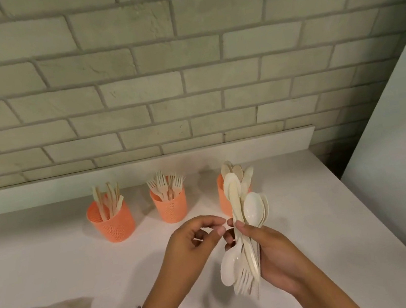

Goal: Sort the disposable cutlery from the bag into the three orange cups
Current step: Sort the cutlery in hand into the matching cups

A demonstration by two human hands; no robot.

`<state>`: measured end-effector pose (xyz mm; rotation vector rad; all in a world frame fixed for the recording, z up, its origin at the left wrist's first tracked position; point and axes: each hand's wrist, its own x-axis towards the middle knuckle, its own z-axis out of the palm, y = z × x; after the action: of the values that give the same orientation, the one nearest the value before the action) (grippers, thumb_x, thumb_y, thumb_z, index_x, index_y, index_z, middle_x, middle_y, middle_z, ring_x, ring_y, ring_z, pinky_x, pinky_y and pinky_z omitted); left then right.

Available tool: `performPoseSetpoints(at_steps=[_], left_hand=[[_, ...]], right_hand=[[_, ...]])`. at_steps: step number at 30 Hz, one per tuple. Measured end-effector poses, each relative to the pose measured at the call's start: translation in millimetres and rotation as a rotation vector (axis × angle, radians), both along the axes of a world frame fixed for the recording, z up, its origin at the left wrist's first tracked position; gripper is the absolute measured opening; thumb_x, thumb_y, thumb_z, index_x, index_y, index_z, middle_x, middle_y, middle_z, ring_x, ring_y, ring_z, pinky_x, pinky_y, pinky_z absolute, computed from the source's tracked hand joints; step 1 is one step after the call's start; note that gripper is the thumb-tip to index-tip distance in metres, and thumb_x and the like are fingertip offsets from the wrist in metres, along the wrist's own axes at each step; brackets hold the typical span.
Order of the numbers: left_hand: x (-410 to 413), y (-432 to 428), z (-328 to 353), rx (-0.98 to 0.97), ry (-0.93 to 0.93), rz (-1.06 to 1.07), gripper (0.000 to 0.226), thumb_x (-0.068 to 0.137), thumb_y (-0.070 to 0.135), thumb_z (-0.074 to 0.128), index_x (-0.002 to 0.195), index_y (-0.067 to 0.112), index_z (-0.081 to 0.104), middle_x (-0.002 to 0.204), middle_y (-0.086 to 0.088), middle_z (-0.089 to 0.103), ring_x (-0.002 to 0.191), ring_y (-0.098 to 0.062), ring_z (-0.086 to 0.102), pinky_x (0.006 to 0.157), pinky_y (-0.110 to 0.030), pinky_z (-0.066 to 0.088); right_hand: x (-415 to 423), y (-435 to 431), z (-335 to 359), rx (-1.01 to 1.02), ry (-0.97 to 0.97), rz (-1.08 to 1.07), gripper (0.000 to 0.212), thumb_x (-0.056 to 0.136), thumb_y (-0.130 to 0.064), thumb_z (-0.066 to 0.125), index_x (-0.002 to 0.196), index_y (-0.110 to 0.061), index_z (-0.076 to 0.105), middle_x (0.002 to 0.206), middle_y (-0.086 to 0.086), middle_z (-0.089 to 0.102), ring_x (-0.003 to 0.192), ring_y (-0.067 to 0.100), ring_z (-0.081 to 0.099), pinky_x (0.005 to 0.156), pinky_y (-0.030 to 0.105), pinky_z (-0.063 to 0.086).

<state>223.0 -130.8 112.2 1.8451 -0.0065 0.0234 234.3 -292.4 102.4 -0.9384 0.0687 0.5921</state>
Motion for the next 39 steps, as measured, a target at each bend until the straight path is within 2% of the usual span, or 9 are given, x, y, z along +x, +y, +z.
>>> performPoseSetpoints(at_steps=[6, 9, 13, 15, 20, 25, 32, 35, 39], left_hand=[[-7.1, -7.3, -4.7, -0.114, 0.215, -0.038, 0.023, 0.085, 0.031, 0.061, 0.107, 0.027, 0.063, 0.079, 0.003, 0.069, 0.069, -0.011, 0.061, 0.085, -0.027, 0.054], [-19.8, -10.9, -7.3, -0.063, 0.105, 0.221, 0.022, 0.077, 0.027, 0.072, 0.095, 0.030, 0.059, 0.093, 0.008, 0.062, 0.076, -0.010, 0.057, 0.068, -0.007, 0.046], [-39.9, -23.6, -9.4, 0.063, -0.008, 0.159, 0.013, 0.069, 0.029, 0.078, 0.074, 0.037, 0.068, 0.084, 0.014, 0.063, 0.076, -0.003, 0.052, 0.063, -0.008, 0.040], [-43.5, -29.6, -11.4, 0.168, -0.056, 0.144, 0.013, 0.067, 0.037, 0.077, 0.075, 0.039, 0.067, 0.086, 0.019, 0.062, 0.082, 0.000, 0.051, 0.065, -0.007, 0.038], [-39.0, -32.4, -8.6, 0.184, -0.064, 0.210, 0.020, 0.061, 0.050, 0.078, 0.062, 0.038, 0.062, 0.078, 0.021, 0.062, 0.080, 0.004, 0.052, 0.059, -0.011, 0.037], [-30.9, -30.5, -10.1, 0.038, -0.024, 0.250, 0.019, 0.062, 0.031, 0.083, 0.056, 0.032, 0.065, 0.066, 0.016, 0.064, 0.060, -0.002, 0.053, 0.057, -0.011, 0.039], [-31.2, -33.9, -6.5, 0.077, -0.108, 0.217, 0.036, 0.076, 0.016, 0.073, 0.053, 0.041, 0.064, 0.065, 0.012, 0.067, 0.061, -0.008, 0.059, 0.059, -0.015, 0.045], [-30.2, -32.7, -6.2, 0.061, -0.100, 0.228, 0.036, 0.076, 0.012, 0.071, 0.056, 0.042, 0.065, 0.068, 0.004, 0.068, 0.063, -0.014, 0.062, 0.062, -0.021, 0.050], [-28.1, -30.4, -5.8, 0.057, -0.080, 0.207, 0.032, 0.077, 0.008, 0.068, 0.066, 0.038, 0.065, 0.059, 0.006, 0.065, 0.056, -0.006, 0.058, 0.055, -0.010, 0.044]], right_hand=[[-16.2, 6.4, 7.9, -0.325, -0.238, 0.131, 0.021, 0.093, -0.032, 0.057, 0.094, -0.012, 0.062, 0.073, 0.004, 0.060, 0.068, 0.011, 0.057, 0.066, 0.022, 0.046], [-21.8, 11.0, 7.2, -0.561, -0.321, 0.030, 0.018, 0.094, -0.031, 0.054, 0.096, -0.014, 0.059, 0.067, -0.003, 0.060, 0.062, 0.005, 0.054, 0.066, 0.019, 0.043], [-26.5, 22.3, -6.5, -0.694, -0.366, -0.133, 0.013, 0.086, -0.020, 0.053, 0.098, -0.016, 0.053, 0.079, -0.003, 0.058, 0.069, 0.006, 0.056, 0.063, 0.015, 0.048], [-28.8, 29.5, -10.1, -0.653, -0.316, -0.209, 0.009, 0.094, -0.008, 0.046, 0.088, -0.014, 0.049, 0.073, -0.001, 0.053, 0.061, 0.003, 0.052, 0.055, 0.012, 0.046], [-30.4, 35.8, -8.2, -0.487, -0.313, -0.240, 0.029, 0.102, -0.014, 0.028, 0.082, -0.008, 0.049, 0.049, -0.009, 0.055, 0.047, 0.000, 0.056, 0.048, 0.013, 0.047], [-28.4, 37.5, -5.7, -0.500, -0.331, -0.181, 0.020, 0.098, -0.004, 0.039, 0.093, -0.021, 0.048, 0.085, 0.001, 0.060, 0.065, 0.000, 0.067, 0.057, 0.014, 0.052], [-26.5, 31.5, -2.9, -0.612, -0.427, -0.071, 0.052, 0.086, 0.007, 0.051, 0.124, -0.021, 0.029, 0.110, -0.003, 0.056, 0.099, 0.005, 0.062, 0.076, 0.016, 0.052], [-28.2, 29.4, -2.3, -0.500, -0.374, -0.008, 0.060, 0.079, 0.003, 0.052, 0.124, -0.029, 0.029, 0.117, -0.001, 0.058, 0.106, 0.007, 0.061, 0.080, 0.018, 0.052], [-29.0, 21.9, -6.8, -0.155, -0.181, 0.014, 0.064, 0.063, -0.004, 0.045, 0.125, -0.019, 0.047, 0.122, 0.016, 0.062, 0.104, 0.018, 0.064, 0.077, 0.021, 0.053]])
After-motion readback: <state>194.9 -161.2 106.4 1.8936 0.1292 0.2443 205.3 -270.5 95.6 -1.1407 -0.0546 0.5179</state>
